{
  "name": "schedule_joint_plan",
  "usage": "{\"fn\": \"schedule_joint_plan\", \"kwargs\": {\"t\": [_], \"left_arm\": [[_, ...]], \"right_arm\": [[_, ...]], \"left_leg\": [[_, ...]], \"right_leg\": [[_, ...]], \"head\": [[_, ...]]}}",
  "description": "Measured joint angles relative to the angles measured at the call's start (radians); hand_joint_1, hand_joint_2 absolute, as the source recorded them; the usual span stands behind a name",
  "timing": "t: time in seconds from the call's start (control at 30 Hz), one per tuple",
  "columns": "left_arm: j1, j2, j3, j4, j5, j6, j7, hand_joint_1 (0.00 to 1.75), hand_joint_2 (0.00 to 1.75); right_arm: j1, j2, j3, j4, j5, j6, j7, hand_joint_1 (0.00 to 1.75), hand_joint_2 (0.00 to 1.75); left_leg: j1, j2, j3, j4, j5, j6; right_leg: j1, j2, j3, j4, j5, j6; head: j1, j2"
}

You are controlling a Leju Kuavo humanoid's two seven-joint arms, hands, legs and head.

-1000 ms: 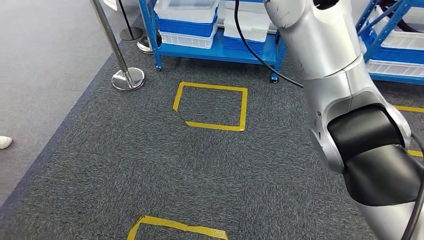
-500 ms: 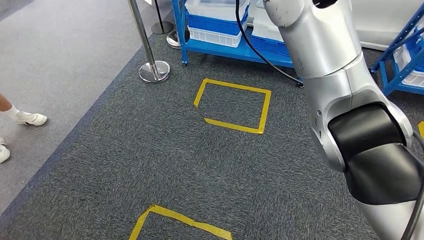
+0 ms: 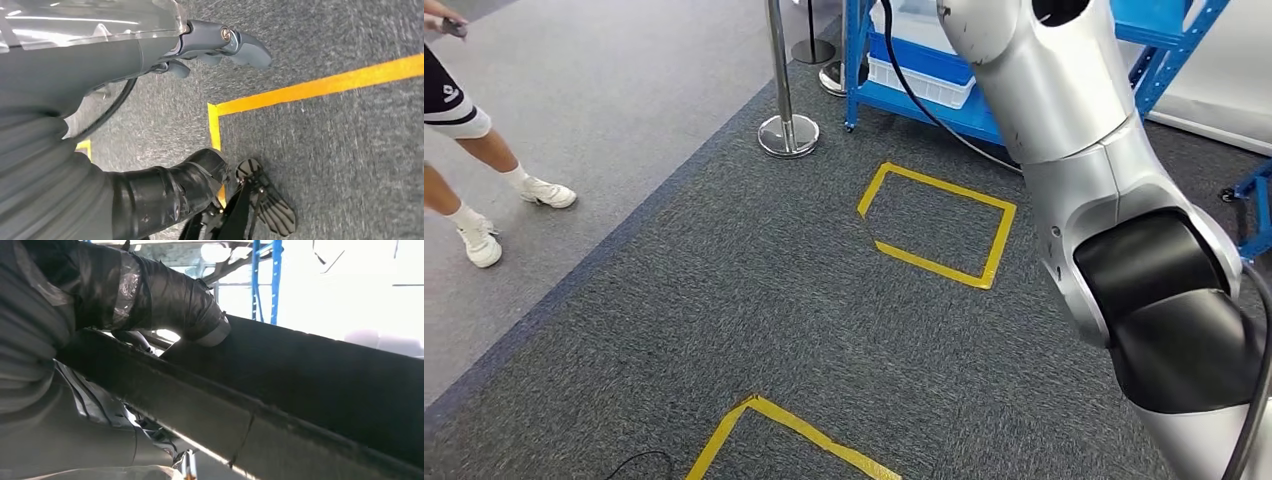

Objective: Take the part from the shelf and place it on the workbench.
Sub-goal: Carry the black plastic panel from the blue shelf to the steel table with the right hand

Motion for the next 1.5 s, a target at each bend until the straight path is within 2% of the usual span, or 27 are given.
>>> {"fn": "schedule_joint_plan", "kwargs": {"t": [0.1, 0.13, 0.2, 0.23, 0.3, 0.37, 0.43, 0.47, 0.5, 0.57, 0.63, 0.7, 0.73, 0.8, 0.87, 0.9, 0.93, 0.97, 1.03, 1.1, 1.17, 1.23, 1.3, 1.37, 1.43, 1.47, 1.5], "left_arm": [[0.003, -0.001, 0.001, 0.0, 0.002, 0.0, 0.002, 0.0, 1.75], [0.004, -0.001, 0.001, 0.0, 0.002, 0.0, 0.003, 0.0, 1.75], [0.005, -0.001, 0.001, 0.0, 0.002, 0.0, 0.006, 0.0, 1.75], [0.006, -0.001, 0.001, 0.0, 0.002, 0.0, 0.007, 0.0, 1.75], [0.005, -0.002, 0.001, 0.001, 0.002, 0.0, 0.009, 0.0, 1.75], [0.004, -0.002, 0.001, 0.001, 0.002, 0.0, 0.009, 0.0, 1.75], [0.004, -0.001, 0.001, 0.001, 0.002, -0.001, 0.008, 0.0, 1.75], [0.005, -0.001, 0.001, 0.001, 0.002, -0.002, 0.008, 0.0, 1.75], [0.005, -0.001, 0.001, 0.001, 0.002, -0.002, 0.008, 0.0, 1.75], [0.005, 0.0, 0.001, 0.001, 0.002, -0.002, 0.008, 0.0, 1.75], [0.003, 0.0, 0.001, 0.001, 0.002, -0.002, 0.008, 0.0, 1.75], [0.003, 0.001, 0.001, 0.001, 0.002, -0.002, 0.008, 0.0, 1.75], [0.004, 0.001, 0.001, 0.001, 0.002, -0.002, 0.008, 0.0, 1.75], [0.004, 0.002, 0.001, 0.001, 0.0, -0.002, 0.007, 0.0, 1.75], [0.003, 0.001, 0.001, 0.001, -0.002, -0.002, 0.006, 0.0, 1.75], [0.002, 0.002, 0.001, 0.001, -0.003, -0.002, 0.005, 0.0, 1.75], [0.001, 0.002, 0.001, 0.001, -0.004, -0.002, 0.005, 0.0, 1.75], [0.0, 0.002, 0.002, 0.001, -0.005, -0.002, 0.005, 0.0, 1.75], [0.001, 0.002, 0.002, 0.001, -0.006, -0.001, 0.005, 0.0, 1.75], [0.003, 0.0, 0.002, 0.001, -0.006, 0.0, 0.005, 0.0, 1.75], [0.004, -0.002, 0.002, 0.001, -0.007, 0.001, 0.005, 0.0, 1.75], [0.006, -0.001, 0.003, 0.001, -0.007, 0.004, 0.006, 0.0, 1.75], [0.008, -0.003, 0.003, 0.002, -0.007, 0.007, 0.008, 0.0, 1.75], [0.007, -0.004, 0.003, 0.002, -0.007, 0.011, 0.015, 0.0, 1.75], [0.007, -0.005, 0.003, 0.002, -0.009, 0.013, 0.023, 0.0, 1.75], [0.008, -0.005, 0.003, 0.002, -0.011, 0.014, 0.027, 0.0, 1.75], [0.008, -0.005, 0.003, 0.002, -0.013, 0.014, 0.029, 0.0, 1.75]], "right_arm": [[-0.002, 0.0, 0.001, 0.001, 0.003, -0.002, 0.0, 1.75, 1.75], [-0.002, 0.0, 0.002, 0.001, 0.005, -0.003, 0.0, 1.75, 1.75], [-0.003, 0.002, 0.003, 0.001, 0.01, -0.005, 0.0, 1.75, 1.75], [-0.004, 0.004, 0.003, 0.001, 0.013, -0.006, 0.0, 1.75, 1.75], [-0.008, 0.007, 0.003, 0.001, 0.015, -0.008, 0.001, 1.75, 1.75], [-0.012, 0.009, 0.003, 0.001, 0.015, -0.01, 0.001, 1.75, 1.75], [-0.011, 0.01, 0.005, 0.001, 0.016, -0.01, 0.0, 1.75, 1.75], [-0.009, 0.01, 0.005, 0.001, 0.016, -0.01, 0.0, 1.75, 1.75], [-0.009, 0.011, 0.006, 0.001, 0.016, -0.01, 0.0, 1.75, 1.75], [-0.012, 0.012, 0.006, 0.001, 0.016, -0.01, 0.0, 1.75, 1.75], [-0.015, 0.012, 0.006, 0.001, 0.016, -0.01, 0.0, 1.75, 1.75], [-0.016, 0.014, 0.006, 0.002, 0.015, -0.01, 0.0, 1.75, 1.75], [-0.015, 0.016, 0.006, 0.003, 0.016, -0.011, 0.0, 1.75, 1.75], [-0.016, 0.017, 0.005, 0.004, 0.017, -0.011, 0.0, 1.75, 1.75], [-0.016, 0.016, 0.006, 0.006, 0.019, -0.01, 0.0, 1.75, 1.75], [-0.015, 0.014, 0.008, 0.007, 0.019, -0.01, -0.001, 1.75, 1.75], [-0.014, 0.012, 0.009, 0.008, 0.019, -0.01, -0.001, 1.75, 1.75], [-0.013, 0.01, 0.011, 0.009, 0.019, -0.01, -0.001, 1.75, 1.75], [-0.013, 0.007, 0.012, 0.01, 0.02, -0.011, 0.0, 1.75, 1.75], [-0.014, 0.002, 0.012, 0.01, 0.02, -0.012, -0.001, 1.75, 1.75], [-0.014, 0.0, 0.012, 0.01, 0.022, -0.012, -0.001, 1.75, 1.75], [-0.013, 0.0, 0.011, 0.01, 0.023, -0.012, -0.001, 1.75, 1.75], [-0.015, -0.001, 0.009, 0.008, 0.025, -0.013, -0.001, 1.75, 1.75], [-0.017, -0.003, 0.006, 0.007, 0.026, -0.013, 0.0, 1.75, 1.75], [-0.015, -0.006, 0.005, 0.007, 0.027, -0.013, 0.0, 1.75, 1.75], [-0.014, -0.007, 0.005, 0.007, 0.027, -0.013, -0.001, 1.75, 1.75], [-0.012, -0.008, 0.005, 0.006, 0.027, -0.013, -0.001, 1.75, 1.75]], "left_leg": [[0.002, -0.032, -0.017, 0.024, -0.008, -0.014], [0.003, -0.039, -0.023, 0.027, -0.008, -0.019], [0.006, -0.054, -0.029, 0.026, -0.004, -0.031], [0.006, -0.046, -0.032, 0.03, -0.005, -0.036], [0.005, 0.001, -0.058, 0.083, -0.036, -0.048], [0.009, 0.046, -0.119, 0.207, -0.094, -0.06], [0.015, 0.055, -0.168, 0.298, -0.115, -0.067], [0.017, 0.058, -0.166, 0.289, -0.099, -0.069], [0.018, 0.065, -0.141, 0.239, -0.068, -0.069], [0.013, 0.101, -0.064, 0.093, -0.009, -0.062], [0.003, 0.122, -0.026, 0.018, 0.008, -0.049], [-0.002, 0.102, -0.026, 0.012, 0.006, -0.036], [0.0, 0.09, -0.023, 0.007, 0.008, -0.03], [0.003, 0.071, -0.014, -0.005, 0.013, -0.016], [0.004, 0.052, -0.01, -0.01, 0.014, -0.006], [0.003, 0.041, -0.01, -0.008, 0.013, -0.003], [0.002, 0.027, -0.01, -0.006, 0.012, -0.001], [0.001, 0.012, -0.01, -0.002, 0.01, -0.001], [0.0, -0.018, -0.011, 0.009, 0.004, -0.002], [-0.001, -0.042, -0.017, 0.023, -0.003, -0.008], [0.004, -0.062, -0.028, 0.029, -0.004, -0.02], [0.009, -0.075, -0.033, 0.027, -0.001, -0.032], [0.005, -0.034, -0.048, 0.058, -0.019, -0.042], [0.007, 0.029, -0.098, 0.162, -0.069, -0.052], [0.015, 0.052, -0.158, 0.272, -0.103, -0.062], [0.019, 0.055, -0.169, 0.287, -0.097, -0.066], [0.022, 0.06, -0.158, 0.26, -0.072, -0.069]], "right_leg": [[-0.003, 0.046, 0.073, -0.156, 0.06, -0.008], [0.0, 0.051, 0.077, -0.166, 0.059, -0.01], [0.002, 0.029, 0.079, -0.171, 0.063, -0.017], [0.0, 0.018, 0.083, -0.177, 0.065, -0.022], [-0.005, -0.005, 0.092, -0.188, 0.069, -0.033], [-0.005, -0.025, 0.096, -0.191, 0.069, -0.037], [-0.005, -0.046, 0.098, -0.19, 0.065, -0.037], [-0.005, -0.057, 0.1, -0.19, 0.063, -0.036], [-0.005, -0.068, 0.103, -0.19, 0.06, -0.034], [-0.002, -0.088, 0.112, -0.19, 0.053, -0.027], [0.003, -0.106, 0.118, -0.193, 0.047, -0.019], [0.005, -0.124, 0.125, -0.199, 0.044, -0.008], [0.003, -0.119, 0.127, -0.197, 0.039, -0.002], [-0.001, -0.073, 0.11, -0.153, 0.007, 0.004], [-0.002, -0.02, 0.048, -0.03, -0.052, 0.001], [0.0, -0.011, 0.012, 0.036, -0.075, 0.0], [0.001, -0.007, -0.016, 0.081, -0.081, 0.0], [0.001, -0.006, -0.026, 0.086, -0.067, -0.002], [0.002, 0.008, 0.008, -0.012, 0.009, -0.009], [0.0, 0.05, 0.057, -0.13, 0.063, -0.017], [0.004, 0.067, 0.073, -0.169, 0.067, -0.02], [0.004, 0.042, 0.081, -0.18, 0.072, -0.025], [-0.002, 0.015, 0.094, -0.195, 0.075, -0.034], [-0.003, -0.009, 0.104, -0.201, 0.074, -0.04], [-0.003, -0.033, 0.109, -0.201, 0.069, -0.04], [-0.003, -0.045, 0.112, -0.201, 0.066, -0.039], [-0.004, -0.056, 0.116, -0.2, 0.062, -0.037]], "head": [[0.0, 0.0], [0.0, 0.0], [0.0, 0.0], [0.0, 0.0], [0.0, 0.0], [0.0, 0.0], [0.0, 0.0], [0.0, 0.0], [0.0, 0.0], [0.0, 0.0], [0.0, 0.0], [0.0, 0.0], [0.0, 0.0], [0.0, 0.0], [0.0, 0.0], [0.0, 0.0], [0.0, 0.0], [0.0, 0.0], [0.0, 0.0], [0.0, 0.0], [0.0, 0.0], [0.0, 0.0], [-0.001, 0.0], [-0.002, 0.0], [-0.002, 0.0], [-0.002, 0.0], [-0.002, 0.0]]}}
